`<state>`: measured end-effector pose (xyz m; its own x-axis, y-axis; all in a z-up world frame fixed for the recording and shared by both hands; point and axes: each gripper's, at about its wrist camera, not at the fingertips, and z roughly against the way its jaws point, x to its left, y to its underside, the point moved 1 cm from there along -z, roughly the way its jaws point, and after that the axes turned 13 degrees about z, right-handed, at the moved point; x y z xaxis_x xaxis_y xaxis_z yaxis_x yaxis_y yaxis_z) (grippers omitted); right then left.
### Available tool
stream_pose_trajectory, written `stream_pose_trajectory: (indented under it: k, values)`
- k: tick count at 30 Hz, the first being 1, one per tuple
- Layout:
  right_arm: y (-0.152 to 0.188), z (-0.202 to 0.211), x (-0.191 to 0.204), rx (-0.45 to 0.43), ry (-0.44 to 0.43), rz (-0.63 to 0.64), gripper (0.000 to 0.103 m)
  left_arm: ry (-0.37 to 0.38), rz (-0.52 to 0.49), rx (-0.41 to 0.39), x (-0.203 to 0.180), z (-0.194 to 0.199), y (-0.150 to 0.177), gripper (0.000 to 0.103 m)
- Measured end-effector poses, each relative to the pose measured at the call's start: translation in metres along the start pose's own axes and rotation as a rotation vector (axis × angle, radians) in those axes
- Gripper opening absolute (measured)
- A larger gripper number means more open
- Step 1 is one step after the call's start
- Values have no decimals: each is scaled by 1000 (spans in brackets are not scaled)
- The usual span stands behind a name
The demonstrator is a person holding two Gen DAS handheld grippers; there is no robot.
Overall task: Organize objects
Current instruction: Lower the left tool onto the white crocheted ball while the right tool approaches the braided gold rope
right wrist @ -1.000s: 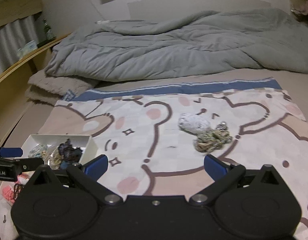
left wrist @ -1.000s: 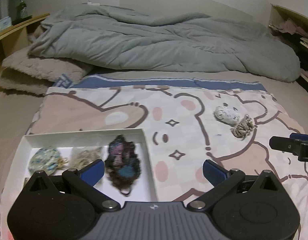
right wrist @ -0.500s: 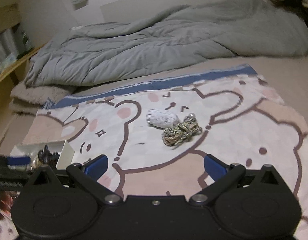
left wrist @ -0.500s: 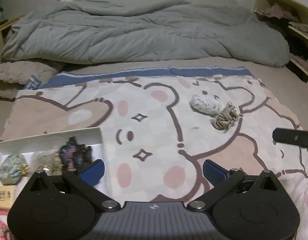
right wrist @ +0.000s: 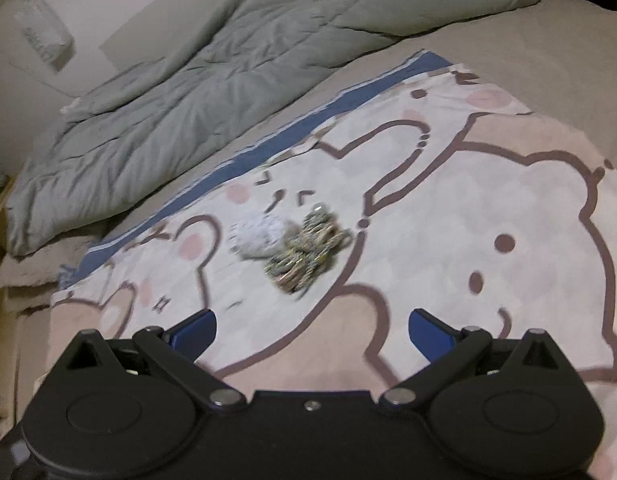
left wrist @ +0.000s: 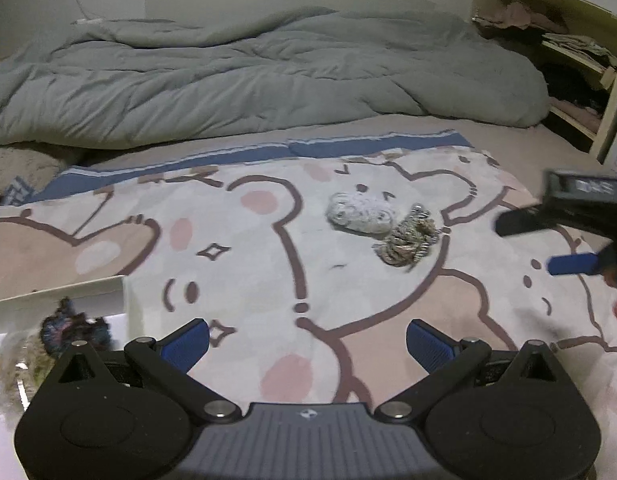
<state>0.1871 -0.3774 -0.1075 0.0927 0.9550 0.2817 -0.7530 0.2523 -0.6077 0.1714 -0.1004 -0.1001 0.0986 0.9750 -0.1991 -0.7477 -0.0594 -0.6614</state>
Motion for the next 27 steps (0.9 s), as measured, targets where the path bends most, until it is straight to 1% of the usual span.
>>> stream_pose_trajectory:
  k: [4,8,11,13,16,18,20,24,27]
  values:
    - [-13,-22,-11,13,12,-20,103,26,15,1,-6,-13,-6,103]
    - [-25,-42,-17,6,12,-31,103,66,101,-28,-2,-31,-22,103]
    - [-34,-55,-18,9,-12,-8,103,64,143,-44,2,-50,-36,103]
    - [-37,-61,-15,-20,-32,55,103,63,167,-33,5,-62,-45,103]
    - [-37,-69,-8,-66,-33,248,103,72,191,-15,10,-81,-57,103]
    - [-33,-77,-4,-86,-35,380,103,77,189,-7,10,-92,-65,103]
    - [-26,-84,-3,-103,-50,484,103,82,184,2,7,-104,-73,103]
    - [-15,-91,-2,-175,-100,618,103,103,172,32,-3,-125,-87,103]
    - [-11,-97,0,-209,-129,672,103,103,146,51,-16,-143,-95,103]
